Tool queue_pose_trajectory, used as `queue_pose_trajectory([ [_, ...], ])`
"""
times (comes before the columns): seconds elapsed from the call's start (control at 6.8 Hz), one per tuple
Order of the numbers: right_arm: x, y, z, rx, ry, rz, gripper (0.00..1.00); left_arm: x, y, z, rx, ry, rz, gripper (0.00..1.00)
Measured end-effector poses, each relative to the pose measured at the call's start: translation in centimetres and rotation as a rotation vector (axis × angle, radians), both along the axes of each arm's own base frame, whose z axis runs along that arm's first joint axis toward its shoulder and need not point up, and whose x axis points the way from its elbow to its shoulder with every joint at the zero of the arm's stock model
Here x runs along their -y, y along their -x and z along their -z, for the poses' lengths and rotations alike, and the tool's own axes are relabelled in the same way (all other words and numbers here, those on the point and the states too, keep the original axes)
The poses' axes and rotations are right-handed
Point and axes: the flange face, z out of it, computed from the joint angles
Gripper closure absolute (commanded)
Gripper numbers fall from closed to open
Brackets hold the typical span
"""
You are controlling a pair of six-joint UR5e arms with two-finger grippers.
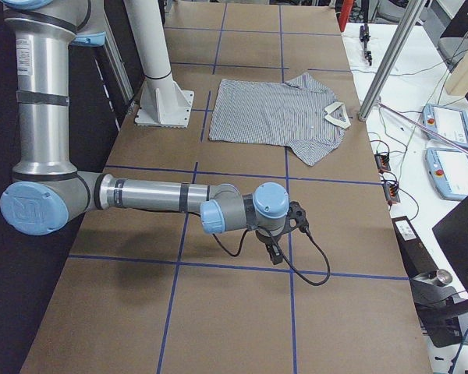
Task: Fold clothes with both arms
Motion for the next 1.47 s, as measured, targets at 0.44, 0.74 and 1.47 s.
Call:
queue_pose_trajectory([
  [0.44,0.3,0.8,2.0,0.1,-0.032,-0.062,0.0,1.3,-0.6,3.7,-0.108,-0.148,0.008,0.0],
  [0.74,3.2,3.5,6.4,0.173,-0.023,-0.102,0.01,1.6,-0.6,5.3,-0.117,-0.256,0.018,0.0],
  [1.47,12.0,28.2,23.1,0.264,0.207,-0.286,0.19,2.4,-0.6,6.8,-0.119,-0.32,0.019,0.0],
])
